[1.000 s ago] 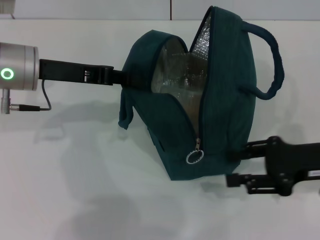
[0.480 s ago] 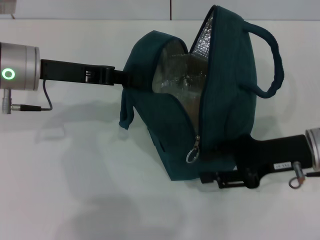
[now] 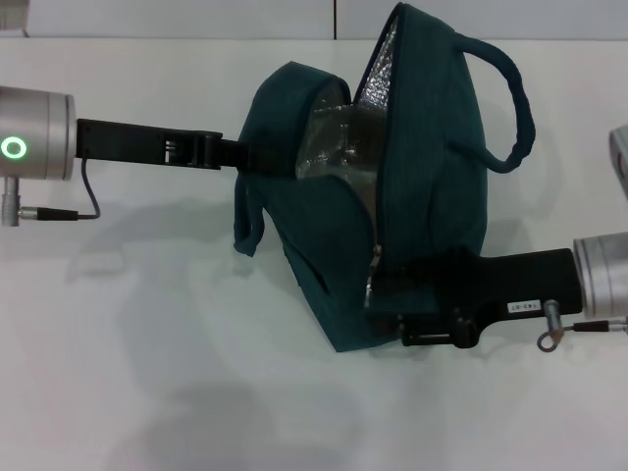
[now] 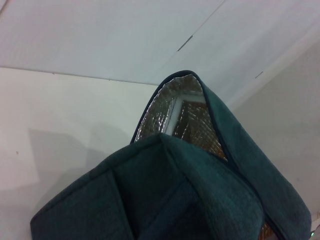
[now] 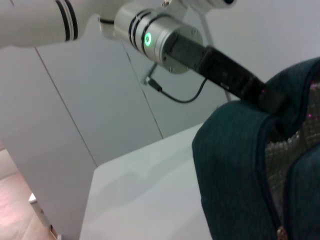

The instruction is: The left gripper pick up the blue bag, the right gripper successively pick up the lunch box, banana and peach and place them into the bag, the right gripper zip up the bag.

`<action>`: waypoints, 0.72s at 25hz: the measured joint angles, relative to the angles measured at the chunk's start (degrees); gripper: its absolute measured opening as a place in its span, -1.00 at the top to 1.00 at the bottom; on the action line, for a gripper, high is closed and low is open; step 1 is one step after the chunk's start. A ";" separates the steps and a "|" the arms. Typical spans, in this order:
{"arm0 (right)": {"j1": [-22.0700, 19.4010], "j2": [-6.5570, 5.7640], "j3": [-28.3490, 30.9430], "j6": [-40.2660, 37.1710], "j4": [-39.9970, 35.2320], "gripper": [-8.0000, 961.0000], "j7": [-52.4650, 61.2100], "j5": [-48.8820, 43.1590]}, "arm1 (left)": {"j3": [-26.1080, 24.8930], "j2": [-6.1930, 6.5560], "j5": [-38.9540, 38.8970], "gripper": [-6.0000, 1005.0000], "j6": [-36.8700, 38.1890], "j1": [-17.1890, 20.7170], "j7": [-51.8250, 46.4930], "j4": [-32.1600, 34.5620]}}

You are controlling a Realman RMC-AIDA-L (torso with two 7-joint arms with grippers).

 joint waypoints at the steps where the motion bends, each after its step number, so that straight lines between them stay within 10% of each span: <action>1: 0.02 0.00 -0.99 0.69 -0.09 -0.03 0.00 0.49 | 0.00 0.00 0.00 0.73 0.00 0.01 0.00 0.00; 18: -2.00 -0.02 -1.58 3.39 0.58 0.37 0.17 4.47 | 0.00 0.00 0.00 0.71 0.00 -0.11 -0.14 0.05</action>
